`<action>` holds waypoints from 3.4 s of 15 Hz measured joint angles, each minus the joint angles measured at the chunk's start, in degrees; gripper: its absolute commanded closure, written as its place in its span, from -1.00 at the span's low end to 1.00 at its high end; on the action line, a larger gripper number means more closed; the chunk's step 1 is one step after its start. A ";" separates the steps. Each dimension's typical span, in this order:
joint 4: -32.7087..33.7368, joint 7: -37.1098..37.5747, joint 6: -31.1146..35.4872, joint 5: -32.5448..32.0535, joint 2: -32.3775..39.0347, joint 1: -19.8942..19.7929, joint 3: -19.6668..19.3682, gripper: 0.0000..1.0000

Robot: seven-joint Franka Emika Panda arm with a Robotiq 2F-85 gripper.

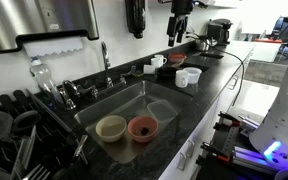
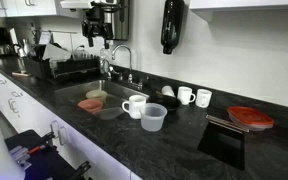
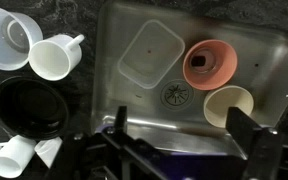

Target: Take the pink bowl out of the sink and put it in the dish rack

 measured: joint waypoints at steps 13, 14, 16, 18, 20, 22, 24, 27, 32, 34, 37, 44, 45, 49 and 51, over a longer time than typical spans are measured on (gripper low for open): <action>-0.08 -0.19 0.00 -0.46 0.36 0.06 0.50 -1.00; -0.11 -0.61 0.00 -0.78 0.96 0.26 0.92 -1.00; -0.14 -2.34 0.00 -0.84 3.22 1.23 1.68 -1.00; 0.04 -4.57 0.11 -0.84 6.52 2.53 2.20 -1.00; 0.58 -7.28 0.58 -0.85 10.52 3.53 2.62 -1.00; 1.65 -10.62 0.75 -0.45 14.54 4.22 2.68 -1.00; 2.81 -13.23 0.65 -0.29 17.23 4.30 2.61 -1.00; 3.55 -14.06 0.47 -0.29 17.86 4.27 2.40 -1.00; 3.60 -13.64 0.45 -0.88 17.87 4.30 2.84 -1.00; 4.14 -13.93 0.49 -0.92 18.30 4.93 4.10 -1.00; 5.46 -15.43 2.76 -0.81 20.86 7.17 6.34 -1.00; 8.30 -21.36 10.33 -0.38 35.25 7.04 7.06 -1.00; 8.90 -21.44 10.34 -0.41 36.58 6.75 7.07 -1.00; 8.87 -21.29 10.28 -0.41 35.83 6.76 7.51 -1.00; 8.79 -21.29 10.28 -0.41 35.80 6.75 7.50 -1.00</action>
